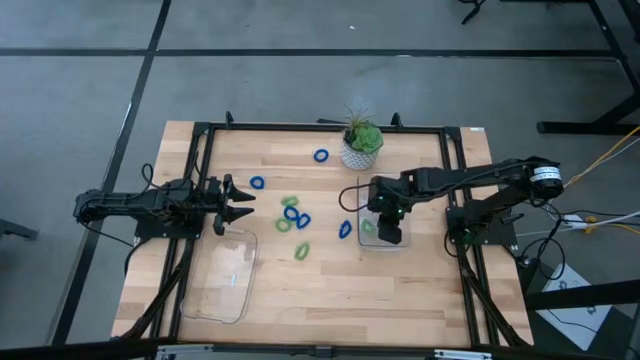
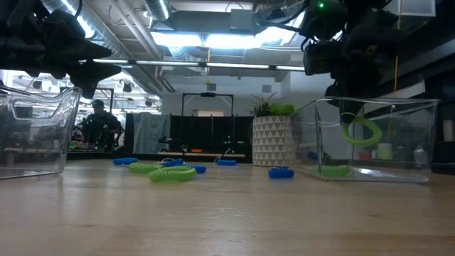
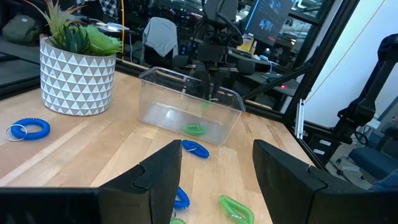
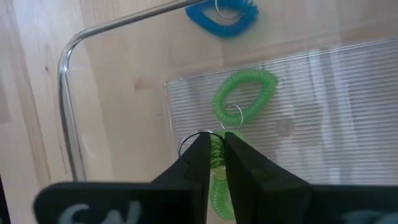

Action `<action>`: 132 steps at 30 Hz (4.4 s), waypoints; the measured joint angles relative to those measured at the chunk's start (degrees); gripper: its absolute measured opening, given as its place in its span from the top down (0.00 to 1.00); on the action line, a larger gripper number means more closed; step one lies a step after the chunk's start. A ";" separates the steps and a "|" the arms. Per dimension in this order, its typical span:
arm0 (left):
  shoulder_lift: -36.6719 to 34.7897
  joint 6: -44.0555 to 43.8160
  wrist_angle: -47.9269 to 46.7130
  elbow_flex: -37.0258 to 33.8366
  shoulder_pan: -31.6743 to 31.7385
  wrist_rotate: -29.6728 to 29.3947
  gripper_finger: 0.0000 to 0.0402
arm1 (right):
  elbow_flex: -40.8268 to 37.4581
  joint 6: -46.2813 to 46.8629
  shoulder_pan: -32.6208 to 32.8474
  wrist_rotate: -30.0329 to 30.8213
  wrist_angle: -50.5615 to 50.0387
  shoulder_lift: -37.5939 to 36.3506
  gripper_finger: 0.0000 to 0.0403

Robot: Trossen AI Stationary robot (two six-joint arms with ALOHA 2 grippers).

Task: Sort spring keychains
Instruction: Put the green spring keychain into the top transparent bin

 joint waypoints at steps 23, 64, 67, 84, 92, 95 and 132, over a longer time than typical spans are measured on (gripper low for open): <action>0.02 -0.01 0.00 0.00 0.01 0.00 0.52 | 1.76 4.24 -0.01 -1.49 -0.69 0.00 0.60; 0.00 -0.01 0.00 0.00 0.01 0.00 0.52 | 33.61 -2.24 12.78 1.66 -0.58 16.77 0.60; 0.01 0.00 -0.01 0.00 0.00 0.00 0.52 | 35.21 -4.70 13.40 1.63 -0.55 19.86 0.60; 0.02 -0.01 0.00 0.00 0.00 0.00 0.52 | 44.06 -23.56 14.38 1.69 0.61 35.25 0.60; 0.01 0.00 0.01 0.00 -0.01 0.00 0.52 | 44.37 -28.02 14.38 1.66 5.18 38.35 0.60; 0.00 0.00 0.01 0.00 0.00 0.00 0.52 | 44.37 -29.76 14.36 1.68 6.57 39.41 0.60; 0.02 0.00 0.01 0.00 0.00 -0.04 0.52 | 44.64 -33.43 11.52 4.57 12.17 50.51 0.60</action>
